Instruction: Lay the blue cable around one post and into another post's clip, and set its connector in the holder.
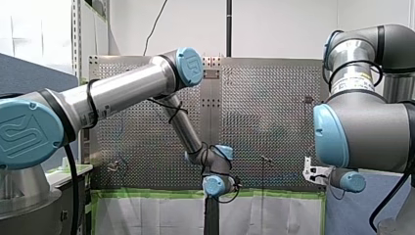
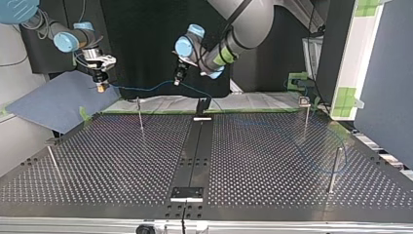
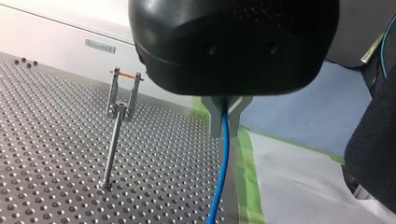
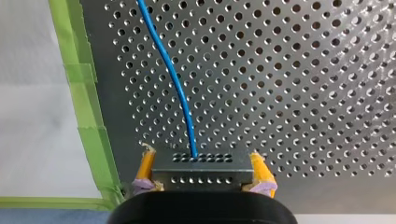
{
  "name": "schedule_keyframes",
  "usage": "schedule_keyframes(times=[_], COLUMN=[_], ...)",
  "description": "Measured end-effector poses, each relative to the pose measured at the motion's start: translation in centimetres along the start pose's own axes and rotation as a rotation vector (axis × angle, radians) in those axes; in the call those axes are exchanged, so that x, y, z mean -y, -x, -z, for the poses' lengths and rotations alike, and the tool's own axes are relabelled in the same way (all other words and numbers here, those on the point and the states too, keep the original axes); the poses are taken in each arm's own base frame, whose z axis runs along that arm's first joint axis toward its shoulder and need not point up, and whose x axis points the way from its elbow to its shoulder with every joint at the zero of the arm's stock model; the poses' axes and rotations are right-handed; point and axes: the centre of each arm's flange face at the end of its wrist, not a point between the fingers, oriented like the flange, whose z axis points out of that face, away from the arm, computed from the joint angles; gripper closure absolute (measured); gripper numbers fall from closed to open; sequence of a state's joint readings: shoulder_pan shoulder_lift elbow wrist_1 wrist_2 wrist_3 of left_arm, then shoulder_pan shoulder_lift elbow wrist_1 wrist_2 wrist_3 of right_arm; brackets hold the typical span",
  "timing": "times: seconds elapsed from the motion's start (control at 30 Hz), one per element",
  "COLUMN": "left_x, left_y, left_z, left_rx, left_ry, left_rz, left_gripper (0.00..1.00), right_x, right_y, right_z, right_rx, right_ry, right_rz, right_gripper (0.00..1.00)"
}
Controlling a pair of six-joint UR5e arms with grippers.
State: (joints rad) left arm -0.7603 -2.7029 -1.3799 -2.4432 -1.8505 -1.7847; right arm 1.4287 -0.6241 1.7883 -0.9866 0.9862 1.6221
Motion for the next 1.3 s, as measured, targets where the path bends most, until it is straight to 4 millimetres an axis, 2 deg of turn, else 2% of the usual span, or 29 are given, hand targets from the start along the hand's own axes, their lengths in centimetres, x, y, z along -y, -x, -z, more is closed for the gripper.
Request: schedule_keyframes(times=[0.4,0.9,1.3], left_x=[1.8,3.0,4.8], left_y=[3.0,4.9,8.5], left_z=[-2.4,-3.2,-2.9], left_rx=[0.040,0.038,0.090], left_ry=[-0.016,-0.006,-0.009], left_rz=[0.044,0.014,0.019], left_gripper=[1.00,1.00,1.00], right_x=[-3.9,-3.8,-3.7], right_y=[-1.1,-1.7,-2.3], right_z=[0.5,-0.3,-1.1], right_rx=[-0.032,-0.045,-0.054], right_ry=[0.034,0.006,-0.007], right_rz=[-0.010,-0.002,-0.002], right_gripper=[1.00,1.00,1.00])
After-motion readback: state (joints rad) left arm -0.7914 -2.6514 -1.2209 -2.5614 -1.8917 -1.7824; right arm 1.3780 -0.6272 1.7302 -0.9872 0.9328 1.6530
